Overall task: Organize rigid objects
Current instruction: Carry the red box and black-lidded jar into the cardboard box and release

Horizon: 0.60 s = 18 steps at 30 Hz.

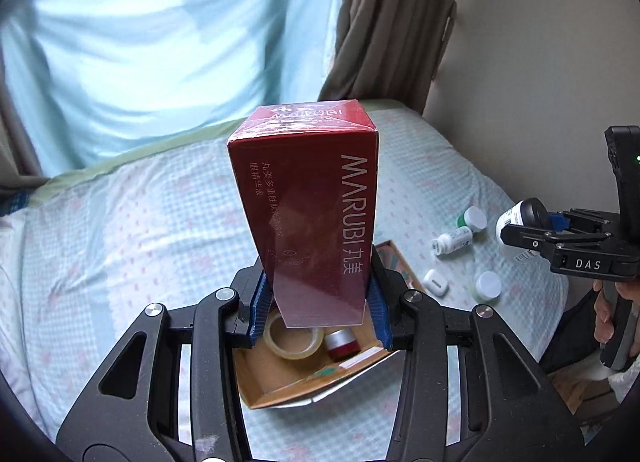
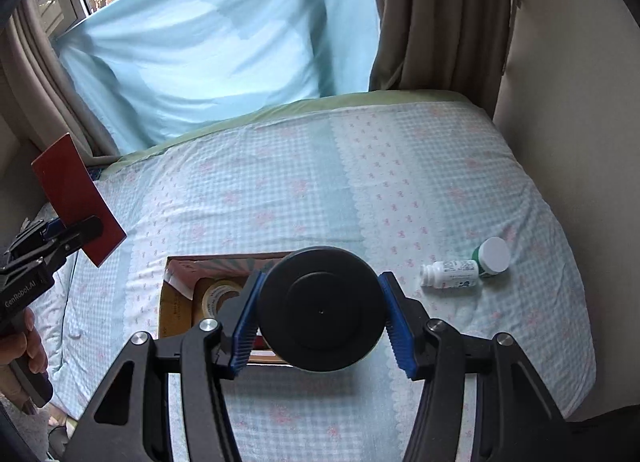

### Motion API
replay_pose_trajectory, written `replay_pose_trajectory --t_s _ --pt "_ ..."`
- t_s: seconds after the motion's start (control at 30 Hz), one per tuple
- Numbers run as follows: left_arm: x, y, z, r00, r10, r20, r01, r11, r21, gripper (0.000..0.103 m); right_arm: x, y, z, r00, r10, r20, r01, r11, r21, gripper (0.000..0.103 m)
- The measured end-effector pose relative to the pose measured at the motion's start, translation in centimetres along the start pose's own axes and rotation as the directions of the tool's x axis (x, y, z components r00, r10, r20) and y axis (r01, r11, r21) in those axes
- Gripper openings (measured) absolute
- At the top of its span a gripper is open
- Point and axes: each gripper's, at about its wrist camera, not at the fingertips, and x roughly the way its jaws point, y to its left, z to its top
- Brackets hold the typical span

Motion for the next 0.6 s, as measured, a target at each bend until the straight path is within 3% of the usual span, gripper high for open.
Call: replay_pose_trajectory --t_s 0.3,0.6 --pt "4.1 6.1 -7.0 0.996 0.021 -0.091 -0.029 0.996 -0.086 0.038 7.2 4.0 -2.0 0.994 0.024 -0.106 -0.027 0.999 -0.030 0.052" --pt "12.0 7.8 -13.2 0.979 0.022 -0.203 -0.056 0.985 -0.160 0.038 16.3 4.9 -4.7 0.973 -0.004 -0.231 -0.012 0.998 -0.069 0.052"
